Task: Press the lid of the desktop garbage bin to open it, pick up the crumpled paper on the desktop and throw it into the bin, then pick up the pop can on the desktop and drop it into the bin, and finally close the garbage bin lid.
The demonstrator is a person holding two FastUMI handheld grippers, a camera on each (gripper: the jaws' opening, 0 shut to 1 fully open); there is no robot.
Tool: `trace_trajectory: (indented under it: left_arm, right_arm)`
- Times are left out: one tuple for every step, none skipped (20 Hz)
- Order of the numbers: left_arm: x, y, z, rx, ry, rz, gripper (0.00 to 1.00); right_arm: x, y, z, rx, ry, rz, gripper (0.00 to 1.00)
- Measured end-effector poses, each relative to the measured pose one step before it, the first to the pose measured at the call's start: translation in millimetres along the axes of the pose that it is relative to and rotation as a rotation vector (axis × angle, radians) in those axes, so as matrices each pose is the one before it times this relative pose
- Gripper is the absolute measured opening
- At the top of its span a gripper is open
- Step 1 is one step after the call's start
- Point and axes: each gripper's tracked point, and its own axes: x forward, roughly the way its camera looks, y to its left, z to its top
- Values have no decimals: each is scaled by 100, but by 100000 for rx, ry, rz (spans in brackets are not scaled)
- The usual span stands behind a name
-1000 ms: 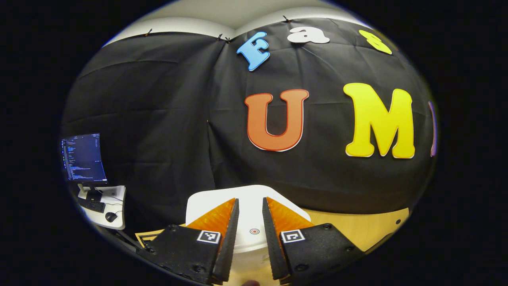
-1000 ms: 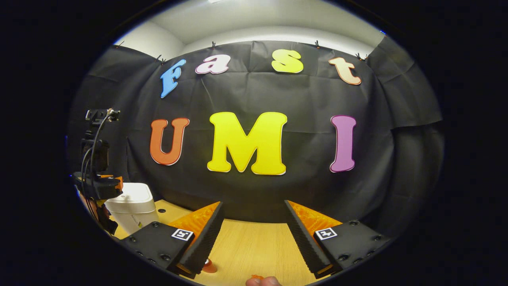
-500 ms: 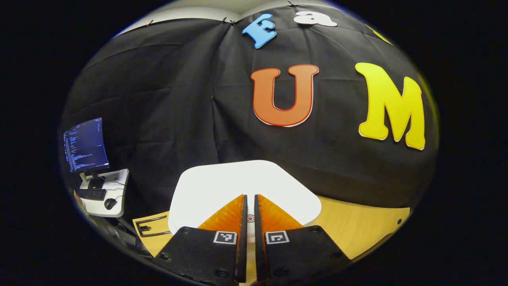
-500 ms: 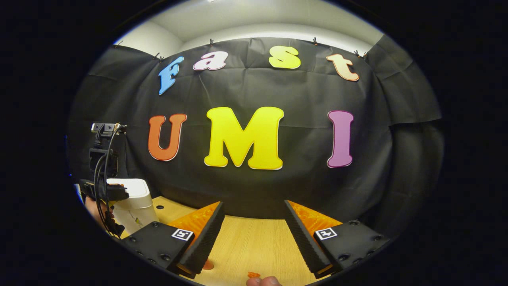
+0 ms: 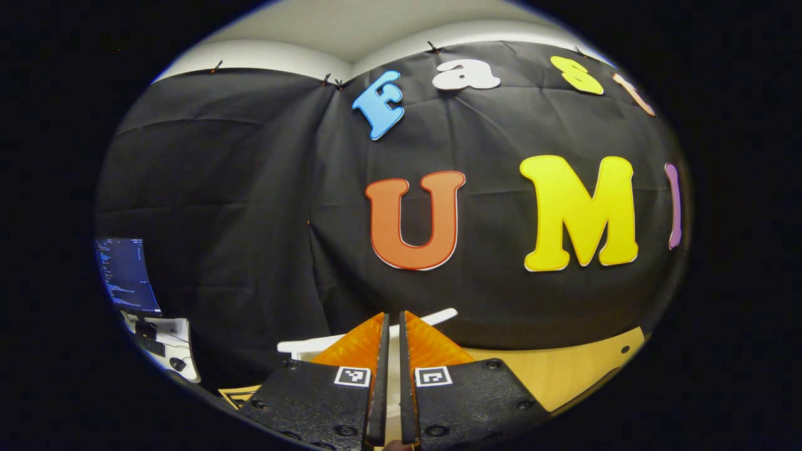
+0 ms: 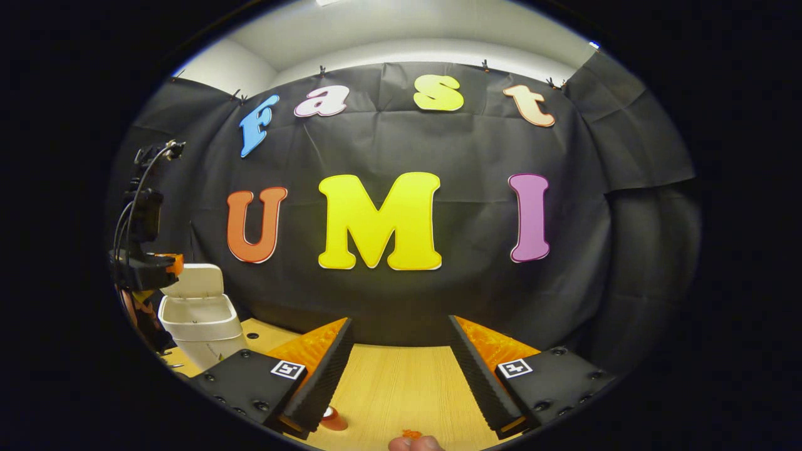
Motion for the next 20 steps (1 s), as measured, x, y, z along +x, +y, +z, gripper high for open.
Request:
trace_trajectory:
  left_arm:
    - [-354, 68, 162, -764, 1261, -2831, 12]
    - [-769, -138, 149, -624, 326, -3988, 12]
    - [-576, -612, -275, -353, 473, -4338, 12]
    - [-500, -713, 269, 401, -698, -3207, 14]
    - [-831, -1205, 841, 364, -2210, -5604, 29]
    - [-401, -481, 246, -205, -1157, -2676, 30]
    - [-458, -1029, 807, -634, -2041, -4554, 34]
    - [-576, -805, 300, 581, -1610, -2488, 38]
    - [-810, -1480, 705, -3, -2340, -5123, 43]
    - [-330, -610, 16, -491, -174, -2256, 44]
    - [-437, -762, -162, -209, 490, -2175, 47]
    - [-602, -1093, -487, -968, 567, -3169, 51]
    - [-570, -671, -224, -600, 267, -2434, 44]
    - [-294, -470, -339, 74, 128, -1216, 60]
    - [-204, -362, -244, -143, 39, -1031, 67]
    - [-365, -397, -195, -37, -110, -1421, 71]
    - [-824, -607, -285, 63, -354, -2935, 79]
    - [-481, -304, -172, 520, -264, -1259, 81]
    - [-388, -367, -116, 2049, -84, -836, 93]
    - [-330, -409, -183, 487, -30, -1240, 85]
  right_arm:
    - [-467, 280, 186, -317, -995, -428, 95]
    - [-755, -268, 207, -518, -853, -1486, 95]
    - [-569, -344, 119, -510, -699, -1418, 95]
    - [-382, -302, 85, -582, -552, -1200, 95]
    - [-474, -470, 225, -995, -932, -2041, 95]
    - [-176, -255, 186, -219, -428, -875, 95]
    - [-283, -285, 178, -112, -488, -1210, 95]
    - [-330, -234, 67, -234, -222, -952, 95]
    - [-249, -348, 144, -761, -390, -1155, 95]
    - [-112, -155, 7, -88, -195, -131, 95]
    - [-247, -248, 25, 57, -76, -608, 95]
    - [-202, -109, -68, -47, 361, -113, 95]
    - [5, -142, -90, -435, 375, 291, 95]
    - [-95, -226, -252, -593, 410, 272, 95]
    - [-73, -156, -117, -340, 159, 119, 95]
    - [-90, -152, -217, -244, 358, 294, 95]
    - [-130, -142, -984, -331, 1493, 1472, 95]
    - [-185, 49, -706, -110, 1348, 1916, 95]
    - [-147, 6, -760, 335, 1066, 1582, 95]
    - [-32, -22, -816, 68, 1468, 1089, 95]
